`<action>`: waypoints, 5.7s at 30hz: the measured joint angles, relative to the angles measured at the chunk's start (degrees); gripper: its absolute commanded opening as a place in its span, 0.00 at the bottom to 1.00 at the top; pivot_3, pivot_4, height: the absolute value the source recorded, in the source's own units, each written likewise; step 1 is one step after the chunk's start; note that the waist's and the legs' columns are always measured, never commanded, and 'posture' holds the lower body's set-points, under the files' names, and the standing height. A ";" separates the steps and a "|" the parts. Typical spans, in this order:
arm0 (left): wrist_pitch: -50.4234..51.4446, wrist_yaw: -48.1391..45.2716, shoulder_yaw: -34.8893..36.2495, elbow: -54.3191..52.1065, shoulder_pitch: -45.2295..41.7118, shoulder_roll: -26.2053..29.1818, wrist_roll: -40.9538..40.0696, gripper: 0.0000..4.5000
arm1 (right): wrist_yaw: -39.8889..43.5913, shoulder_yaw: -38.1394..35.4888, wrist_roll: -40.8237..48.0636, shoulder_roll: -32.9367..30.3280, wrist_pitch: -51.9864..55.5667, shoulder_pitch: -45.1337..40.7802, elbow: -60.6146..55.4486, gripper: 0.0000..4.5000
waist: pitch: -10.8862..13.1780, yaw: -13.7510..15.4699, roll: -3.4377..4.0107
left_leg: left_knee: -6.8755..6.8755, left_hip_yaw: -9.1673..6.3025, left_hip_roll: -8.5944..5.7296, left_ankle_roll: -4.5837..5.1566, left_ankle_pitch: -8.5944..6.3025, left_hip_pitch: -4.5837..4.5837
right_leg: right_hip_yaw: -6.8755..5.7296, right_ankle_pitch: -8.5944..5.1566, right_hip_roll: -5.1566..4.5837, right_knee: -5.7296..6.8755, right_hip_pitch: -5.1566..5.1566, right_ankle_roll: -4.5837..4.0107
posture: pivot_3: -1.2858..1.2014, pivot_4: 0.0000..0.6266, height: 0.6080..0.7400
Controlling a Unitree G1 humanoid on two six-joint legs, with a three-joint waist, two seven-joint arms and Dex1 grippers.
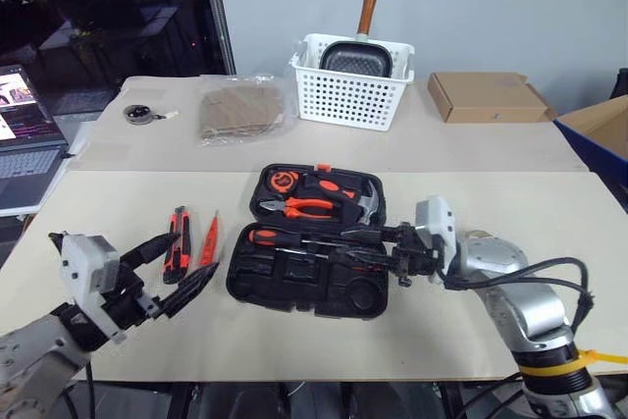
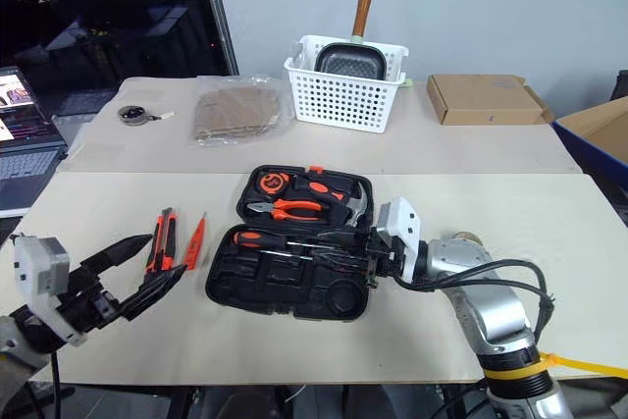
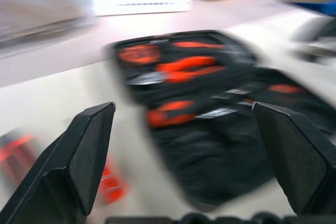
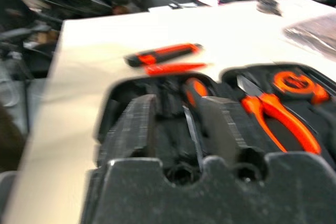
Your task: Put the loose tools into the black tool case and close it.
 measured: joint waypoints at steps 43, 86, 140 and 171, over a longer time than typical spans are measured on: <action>50.26 37.26 -15.57 17.84 -44.18 -22.33 20.84 0.17 | 5.79 -4.46 2.29 -7.04 -2.46 4.39 -1.73 1.00 | 0.04 1.26 -0.09 | 0.01 -0.16 -0.31 -0.22 0.04 -0.02 | -0.02 0.13 -0.39 0.11 0.08 0.16 | 0.52 0.24 1.00; -36.41 -54.01 -53.18 47.42 -52.66 7.81 42.65 0.17 | -4.77 -12.58 2.49 -7.89 -4.88 25.76 -12.67 1.00 | 0.03 1.06 0.07 | 0.24 0.03 -0.28 0.18 -0.03 -0.41 | -0.11 0.00 0.22 0.02 -0.12 0.36 | 0.52 0.24 1.00; -22.56 -26.78 -41.12 32.74 -29.21 1.04 36.62 0.01 | -5.64 -13.10 2.98 -8.89 -3.48 26.05 -12.98 1.00 | -0.33 0.96 0.55 | 0.38 0.10 -0.13 0.15 -0.04 0.89 | 0.12 -0.20 -0.01 0.05 1.11 0.84 | 0.52 0.24 1.00; -3.45 -23.36 -16.82 -0.53 -10.73 6.44 -1.51 1.00 | -15.92 -6.50 -10.83 -26.93 19.63 8.66 6.41 1.00 | -0.20 0.52 0.35 | 0.30 0.13 -0.25 0.18 -0.04 -0.36 | 0.05 0.07 0.11 -0.12 -0.05 0.50 | 0.52 0.24 1.00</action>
